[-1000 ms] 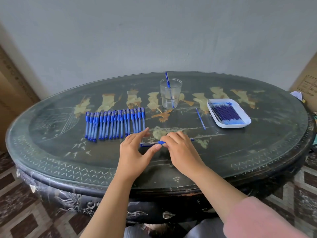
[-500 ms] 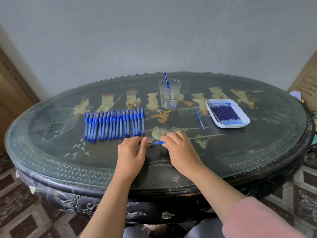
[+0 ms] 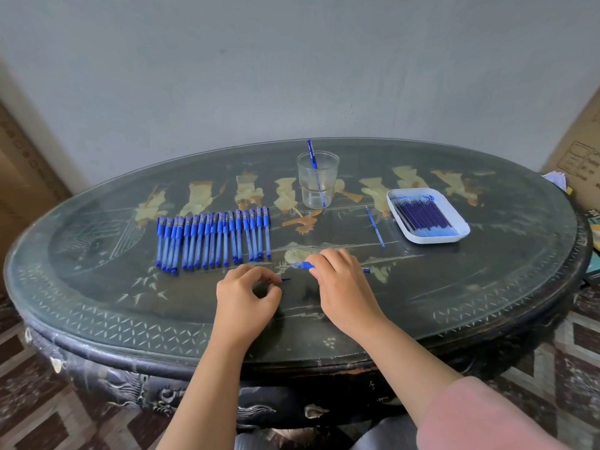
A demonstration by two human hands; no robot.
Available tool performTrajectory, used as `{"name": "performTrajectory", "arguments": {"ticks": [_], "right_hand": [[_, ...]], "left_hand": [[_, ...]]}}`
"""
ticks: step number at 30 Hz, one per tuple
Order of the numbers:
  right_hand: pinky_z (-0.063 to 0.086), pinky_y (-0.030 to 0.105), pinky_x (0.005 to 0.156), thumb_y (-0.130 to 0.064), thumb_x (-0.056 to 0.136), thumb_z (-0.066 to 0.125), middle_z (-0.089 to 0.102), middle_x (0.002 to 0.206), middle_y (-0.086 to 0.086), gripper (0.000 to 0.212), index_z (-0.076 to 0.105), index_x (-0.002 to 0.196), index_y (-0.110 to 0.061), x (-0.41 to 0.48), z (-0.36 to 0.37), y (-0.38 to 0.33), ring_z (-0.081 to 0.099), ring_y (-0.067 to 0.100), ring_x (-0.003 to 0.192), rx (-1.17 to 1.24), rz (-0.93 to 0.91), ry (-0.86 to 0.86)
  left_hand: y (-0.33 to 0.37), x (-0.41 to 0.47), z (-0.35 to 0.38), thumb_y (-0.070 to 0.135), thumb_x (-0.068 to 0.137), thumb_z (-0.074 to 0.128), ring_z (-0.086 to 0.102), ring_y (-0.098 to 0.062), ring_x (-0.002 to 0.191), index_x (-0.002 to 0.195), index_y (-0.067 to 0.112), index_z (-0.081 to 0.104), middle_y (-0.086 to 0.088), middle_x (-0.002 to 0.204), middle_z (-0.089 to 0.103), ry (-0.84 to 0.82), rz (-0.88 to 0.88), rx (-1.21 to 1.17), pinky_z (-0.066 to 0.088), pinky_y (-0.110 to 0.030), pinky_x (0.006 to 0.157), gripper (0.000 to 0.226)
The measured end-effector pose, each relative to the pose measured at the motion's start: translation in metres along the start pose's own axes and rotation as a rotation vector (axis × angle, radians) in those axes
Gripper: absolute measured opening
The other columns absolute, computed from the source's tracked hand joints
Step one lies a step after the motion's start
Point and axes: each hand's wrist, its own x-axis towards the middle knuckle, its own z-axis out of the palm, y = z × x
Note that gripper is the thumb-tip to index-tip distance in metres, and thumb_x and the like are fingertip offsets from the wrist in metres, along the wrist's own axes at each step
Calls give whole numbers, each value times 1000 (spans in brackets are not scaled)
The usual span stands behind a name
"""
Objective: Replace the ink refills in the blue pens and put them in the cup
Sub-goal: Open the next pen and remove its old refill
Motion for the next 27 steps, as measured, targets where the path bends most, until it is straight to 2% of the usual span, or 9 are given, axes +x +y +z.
{"name": "performTrajectory", "arguments": {"ticks": [3, 7, 12, 20, 22, 24, 27], "right_hand": [[44, 32, 72, 1, 86, 63, 58, 90, 1, 17, 63, 98, -11, 0, -1, 0, 51, 23, 80, 1, 7, 2], [40, 29, 71, 1, 86, 64, 57, 89, 0, 16, 62, 97, -11, 0, 0, 0, 50, 21, 78, -10, 11, 6], [40, 30, 69, 0, 87, 63, 56, 88, 0, 14, 62, 97, -11, 0, 0, 0, 50, 22, 77, -14, 9, 4], [44, 33, 68, -2, 88, 61, 57, 88, -1, 14, 62, 98, -12, 0, -2, -1, 52, 22, 77, -16, 7, -2], [45, 33, 70, -5, 91, 56, 58, 89, -1, 13, 63, 99, -12, 0, 0, -1, 53, 22, 78, -25, 6, 3], [45, 34, 74, -15, 95, 45, 61, 91, -2, 20, 65, 100, -13, 1, -1, -2, 56, 22, 81, -11, 37, 29], [42, 32, 79, -25, 96, 43, 65, 92, -4, 26, 67, 102, -16, 8, -10, -4, 56, 22, 85, 21, 98, 96]], "left_hand": [[-2, 0, 1, 11, 78, 72, 55, -5, 92, 83, 27, 76, 18, 88, 67, 11, 26, 53, 47, -37, 91, 17], [-2, 2, 1, 18, 78, 76, 55, -7, 92, 86, 32, 69, 21, 80, 66, -23, 3, 88, 45, -41, 93, 18], [-2, 2, 2, 21, 75, 81, 53, -10, 89, 78, 34, 67, 23, 79, 65, 0, 11, 100, 48, -41, 88, 19], [-4, 4, 2, 28, 76, 78, 53, -9, 93, 84, 38, 67, 23, 78, 66, -29, -31, 89, 46, -44, 91, 17], [-4, 4, 1, 29, 76, 78, 52, -7, 93, 85, 38, 66, 22, 79, 66, -30, -29, 74, 46, -43, 91, 18], [-2, 2, -1, 27, 76, 79, 52, -3, 92, 85, 38, 65, 20, 81, 66, 1, -10, 31, 46, -39, 90, 20], [1, 0, -3, 26, 74, 83, 55, -1, 92, 88, 33, 66, 19, 85, 65, 61, 26, -57, 42, -25, 84, 23]]}}
